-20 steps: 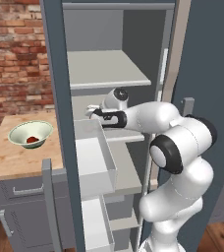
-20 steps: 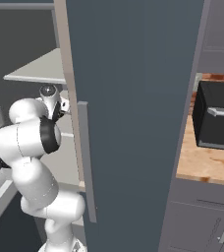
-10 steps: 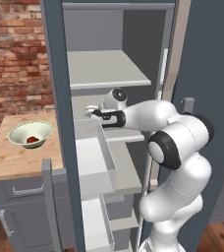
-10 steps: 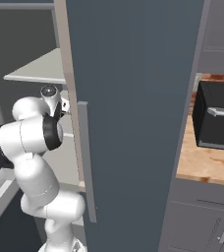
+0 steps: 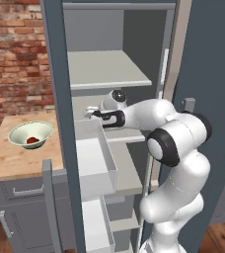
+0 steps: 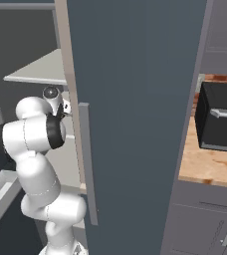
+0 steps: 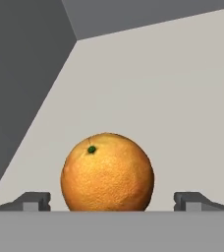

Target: Take the bell pepper, orange, and tangerine from the freezer and place them in the bowl on the counter.

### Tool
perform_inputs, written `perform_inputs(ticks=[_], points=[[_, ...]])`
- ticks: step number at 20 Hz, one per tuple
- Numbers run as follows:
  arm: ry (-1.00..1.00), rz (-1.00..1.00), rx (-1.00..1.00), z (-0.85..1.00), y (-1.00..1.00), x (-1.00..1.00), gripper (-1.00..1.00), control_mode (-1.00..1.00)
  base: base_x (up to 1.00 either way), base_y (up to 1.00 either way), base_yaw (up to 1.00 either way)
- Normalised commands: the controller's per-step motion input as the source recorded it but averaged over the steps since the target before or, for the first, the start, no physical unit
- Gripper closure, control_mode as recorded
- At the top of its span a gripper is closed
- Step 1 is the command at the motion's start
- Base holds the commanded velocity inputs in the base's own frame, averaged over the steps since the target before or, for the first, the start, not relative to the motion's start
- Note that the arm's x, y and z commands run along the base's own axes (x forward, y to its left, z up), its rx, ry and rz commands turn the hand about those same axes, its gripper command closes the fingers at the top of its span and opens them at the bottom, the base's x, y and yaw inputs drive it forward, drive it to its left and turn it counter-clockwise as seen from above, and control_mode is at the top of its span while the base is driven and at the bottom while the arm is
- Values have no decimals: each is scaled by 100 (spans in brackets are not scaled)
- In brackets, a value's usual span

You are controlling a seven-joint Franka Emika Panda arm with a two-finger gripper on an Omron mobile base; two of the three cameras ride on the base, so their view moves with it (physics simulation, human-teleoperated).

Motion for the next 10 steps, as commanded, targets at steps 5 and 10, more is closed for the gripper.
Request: perform_inputs(ticks=[5,10], points=[[0,0,0,-4,6,12,-100,-100,0,0,0],[0,0,0,-6,3,5,-100,-100,0,0,0]])
